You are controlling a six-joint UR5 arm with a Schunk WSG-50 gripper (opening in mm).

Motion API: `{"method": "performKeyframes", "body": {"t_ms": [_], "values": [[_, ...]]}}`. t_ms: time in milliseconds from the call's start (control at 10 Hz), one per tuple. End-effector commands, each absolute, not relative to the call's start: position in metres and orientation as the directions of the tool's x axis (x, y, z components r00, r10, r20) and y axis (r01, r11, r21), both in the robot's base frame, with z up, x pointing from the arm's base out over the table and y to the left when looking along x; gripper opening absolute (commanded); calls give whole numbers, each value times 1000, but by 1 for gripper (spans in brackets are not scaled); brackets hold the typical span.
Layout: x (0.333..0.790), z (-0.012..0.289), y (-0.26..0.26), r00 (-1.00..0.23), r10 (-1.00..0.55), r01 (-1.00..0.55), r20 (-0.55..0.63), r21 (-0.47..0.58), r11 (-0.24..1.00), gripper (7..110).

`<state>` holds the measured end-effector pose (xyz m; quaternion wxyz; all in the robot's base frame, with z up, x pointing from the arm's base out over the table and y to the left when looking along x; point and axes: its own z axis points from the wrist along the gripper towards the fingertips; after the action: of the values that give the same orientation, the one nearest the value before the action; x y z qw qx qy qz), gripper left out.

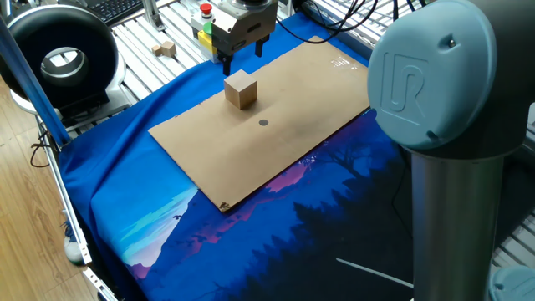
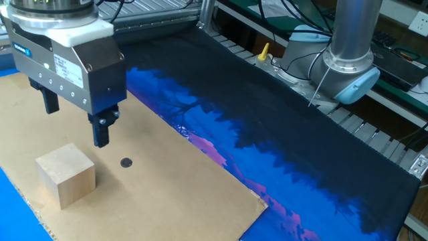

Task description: Grab the block and place it at the designated location

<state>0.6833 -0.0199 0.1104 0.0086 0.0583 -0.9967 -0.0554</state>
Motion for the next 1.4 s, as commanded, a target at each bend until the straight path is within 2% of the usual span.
{"method": "performKeyframes", "body": {"t_ms": [0, 100, 200, 500, 600, 800, 900, 1200, 1300], "values": [[683, 110, -25, -996, -91, -89, 17, 96, 991, 88], [686, 109, -32, -995, -95, -94, 9, 66, 993, 88], [686, 109, -35, -996, -93, -93, 8, 56, 994, 22], [688, 109, -37, -993, -120, -120, 1, 44, 992, 22], [690, 109, -34, -991, -137, -137, -9, 55, 989, 88], [691, 108, -30, -989, -144, -144, -15, 70, 987, 88], [689, 108, -29, -990, -143, -143, -9, 75, 987, 107], [691, 107, -28, -989, -145, -146, -15, 79, 986, 107], [688, 106, -29, -991, -131, -131, -1, 76, 988, 88]]}}
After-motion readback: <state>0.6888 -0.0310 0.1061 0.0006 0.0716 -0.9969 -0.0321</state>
